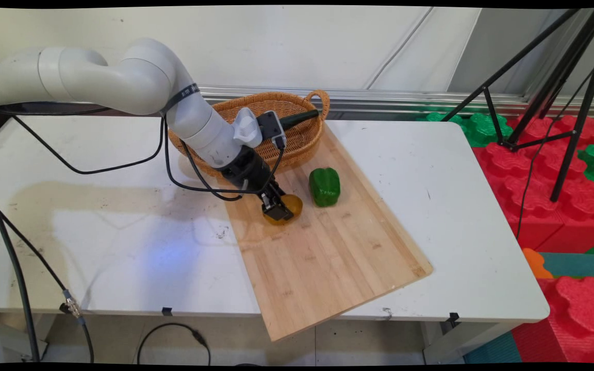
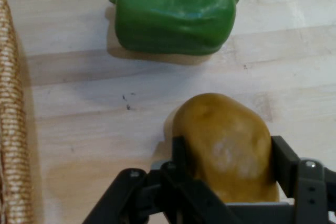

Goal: Place the picked object in the vegetable basket

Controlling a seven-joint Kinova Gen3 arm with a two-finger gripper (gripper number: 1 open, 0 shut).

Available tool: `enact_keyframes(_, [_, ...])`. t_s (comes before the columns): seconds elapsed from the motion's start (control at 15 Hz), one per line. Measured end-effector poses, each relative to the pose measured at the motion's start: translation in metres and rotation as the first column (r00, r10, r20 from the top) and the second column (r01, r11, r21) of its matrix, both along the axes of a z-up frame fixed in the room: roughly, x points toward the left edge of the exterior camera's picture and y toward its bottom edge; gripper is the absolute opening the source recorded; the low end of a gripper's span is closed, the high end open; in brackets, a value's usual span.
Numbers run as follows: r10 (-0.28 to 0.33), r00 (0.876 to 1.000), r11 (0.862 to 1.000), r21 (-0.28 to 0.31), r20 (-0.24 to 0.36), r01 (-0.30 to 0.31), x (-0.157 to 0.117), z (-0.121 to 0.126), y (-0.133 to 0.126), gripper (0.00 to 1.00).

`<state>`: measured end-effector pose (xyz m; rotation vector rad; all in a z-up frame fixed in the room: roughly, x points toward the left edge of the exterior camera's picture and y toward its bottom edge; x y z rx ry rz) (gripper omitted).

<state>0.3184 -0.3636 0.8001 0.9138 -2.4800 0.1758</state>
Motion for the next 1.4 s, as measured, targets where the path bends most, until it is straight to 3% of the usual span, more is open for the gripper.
enact_keyframes(0.67, [-0.030,0.997,0.999,-0.039,-0.068,0.027,0.008,0.032,0.010,0.00])
enact_keyframes(1.4, [-0.054,0.991,0.992,-0.119,-0.119,0.039,0.056,0.113,0.038,0.00])
